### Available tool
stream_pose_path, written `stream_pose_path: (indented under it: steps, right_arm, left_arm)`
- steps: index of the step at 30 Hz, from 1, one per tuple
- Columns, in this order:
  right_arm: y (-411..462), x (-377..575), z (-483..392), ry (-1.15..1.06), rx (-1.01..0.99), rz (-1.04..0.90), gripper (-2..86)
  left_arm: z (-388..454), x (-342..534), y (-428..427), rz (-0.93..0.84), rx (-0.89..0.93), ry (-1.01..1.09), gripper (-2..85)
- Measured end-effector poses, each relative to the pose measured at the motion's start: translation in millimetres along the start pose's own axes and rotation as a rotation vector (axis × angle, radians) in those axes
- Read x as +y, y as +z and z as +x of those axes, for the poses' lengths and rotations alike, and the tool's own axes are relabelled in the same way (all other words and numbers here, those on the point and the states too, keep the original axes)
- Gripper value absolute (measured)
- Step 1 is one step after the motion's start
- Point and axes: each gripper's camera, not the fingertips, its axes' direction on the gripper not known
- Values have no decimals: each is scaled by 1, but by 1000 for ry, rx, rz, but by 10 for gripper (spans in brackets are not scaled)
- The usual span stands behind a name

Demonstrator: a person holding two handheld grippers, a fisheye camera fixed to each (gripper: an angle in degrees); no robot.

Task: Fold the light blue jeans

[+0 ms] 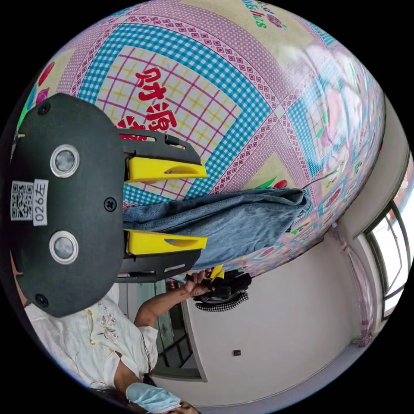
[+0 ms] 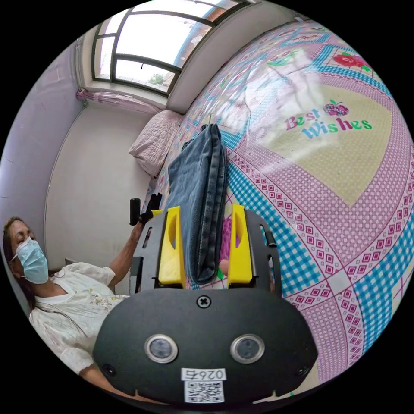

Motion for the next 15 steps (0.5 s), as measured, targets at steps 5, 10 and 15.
stream_pose_path:
  steps: [5,10,15]
  right_arm:
    - [20,-36,12,-17,-38,-82,108]
    - [37,-51,4,-63,-52,-148,119]
    - [23,-48,-41,-227,98,-86,142]
  left_arm:
    - [-31,-41,34,-236,304,-51,140]
    - [-55,-32,12,-154,354,-69,121]
    - [-46,35,-42,67,284,-81,47]
